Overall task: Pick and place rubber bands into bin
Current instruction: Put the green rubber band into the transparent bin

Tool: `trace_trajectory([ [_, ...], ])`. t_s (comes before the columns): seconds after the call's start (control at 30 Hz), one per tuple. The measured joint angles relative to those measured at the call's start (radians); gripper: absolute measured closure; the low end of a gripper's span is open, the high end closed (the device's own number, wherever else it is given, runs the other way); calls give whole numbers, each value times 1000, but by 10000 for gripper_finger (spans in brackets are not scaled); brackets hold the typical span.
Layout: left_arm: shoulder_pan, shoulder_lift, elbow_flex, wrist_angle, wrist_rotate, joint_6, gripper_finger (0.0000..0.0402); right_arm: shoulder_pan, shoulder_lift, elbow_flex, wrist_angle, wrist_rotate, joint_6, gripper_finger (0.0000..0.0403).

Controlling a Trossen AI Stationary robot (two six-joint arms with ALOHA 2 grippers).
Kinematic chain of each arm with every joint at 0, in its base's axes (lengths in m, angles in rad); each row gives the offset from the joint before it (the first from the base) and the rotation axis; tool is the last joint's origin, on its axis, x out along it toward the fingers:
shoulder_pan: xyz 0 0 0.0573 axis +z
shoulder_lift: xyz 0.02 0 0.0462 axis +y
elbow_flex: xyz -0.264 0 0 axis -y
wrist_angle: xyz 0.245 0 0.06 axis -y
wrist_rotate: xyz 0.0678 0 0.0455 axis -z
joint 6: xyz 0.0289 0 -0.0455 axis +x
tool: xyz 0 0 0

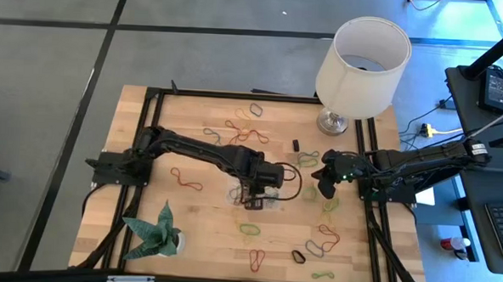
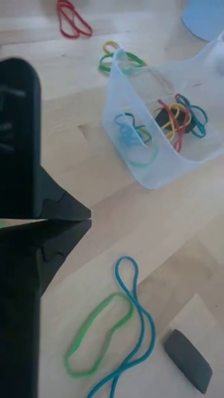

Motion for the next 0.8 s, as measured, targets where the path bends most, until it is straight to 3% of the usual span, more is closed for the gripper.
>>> trace_trajectory([
  [0.1, 12, -56, -85, 17, 14, 35, 392, 28, 0, 3, 1, 16, 16, 401],
  [0.2, 24, -140, -227, 78, 21, 43, 398, 60, 17, 31, -14, 61, 54, 401],
  [0.43, 51, -471, -662, 420, 53, 19, 399, 87, 158, 148, -97, 107, 165, 402],
  [0.6, 70, -712, -894, 503, 48, 6, 400, 87, 323, 264, -308, 100, 342, 403],
  [0.8, 101, -952, -1080, 537, 38, -9, 400, 87, 488, 336, -473, 5, 549, 390],
])
